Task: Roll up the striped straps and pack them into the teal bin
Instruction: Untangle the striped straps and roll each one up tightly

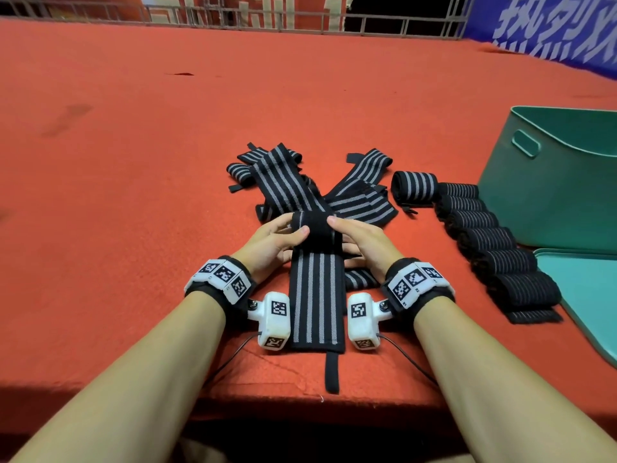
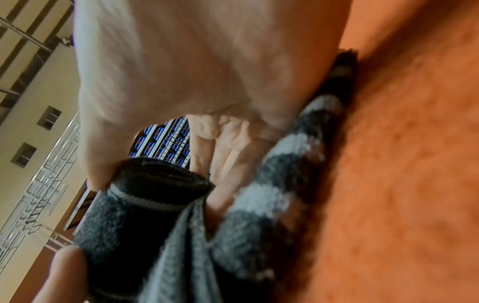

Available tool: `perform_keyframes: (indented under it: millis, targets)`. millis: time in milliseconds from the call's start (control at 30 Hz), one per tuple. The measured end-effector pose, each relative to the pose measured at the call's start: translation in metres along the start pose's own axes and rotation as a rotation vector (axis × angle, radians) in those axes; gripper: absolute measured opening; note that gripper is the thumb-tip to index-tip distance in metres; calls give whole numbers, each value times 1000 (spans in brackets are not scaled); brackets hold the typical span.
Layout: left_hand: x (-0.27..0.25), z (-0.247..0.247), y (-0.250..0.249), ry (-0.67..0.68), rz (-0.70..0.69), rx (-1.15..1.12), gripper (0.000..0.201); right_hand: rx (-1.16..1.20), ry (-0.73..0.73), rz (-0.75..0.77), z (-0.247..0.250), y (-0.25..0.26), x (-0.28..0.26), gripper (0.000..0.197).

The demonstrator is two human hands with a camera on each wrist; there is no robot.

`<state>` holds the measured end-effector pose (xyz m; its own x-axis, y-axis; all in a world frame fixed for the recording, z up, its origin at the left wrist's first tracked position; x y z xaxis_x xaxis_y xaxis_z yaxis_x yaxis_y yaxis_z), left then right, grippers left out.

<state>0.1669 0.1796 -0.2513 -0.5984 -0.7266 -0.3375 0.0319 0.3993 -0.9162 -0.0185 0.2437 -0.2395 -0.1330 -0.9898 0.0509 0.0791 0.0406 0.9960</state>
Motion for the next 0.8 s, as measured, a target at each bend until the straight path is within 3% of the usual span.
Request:
perform_keyframes:
  millis: [133,367,567,700,800]
  targets:
    - [-5,-6,-5,-18,27,47,39,57,-20,49,3,-4,-2,28]
    - [-4,-9,-6,-58,59,38,49,202,-71,91,11,-10,-1,50]
    - [0,-3,-2,-66,68,-80,39,193,-72,100,10,-12,1,57]
    - [0,-2,-2,-67,60,-170,49,167,-71,106,6,-12,1,46]
    - [-1,-2,-2,-71,46,-180,45,153,-69,111,6,-10,-1,31]
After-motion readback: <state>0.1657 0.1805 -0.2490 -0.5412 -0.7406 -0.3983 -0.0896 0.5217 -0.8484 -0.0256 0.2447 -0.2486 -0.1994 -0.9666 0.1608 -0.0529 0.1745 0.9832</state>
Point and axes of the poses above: each hand's wrist, its own x-axis towards the middle knuckle, its own z-axis out of the back of the hand, y = z × x, the point moved 2 cm from there along x, towards the middle knuckle, and after that the axes turned 14 degrees about z, right-handed, at the moved point
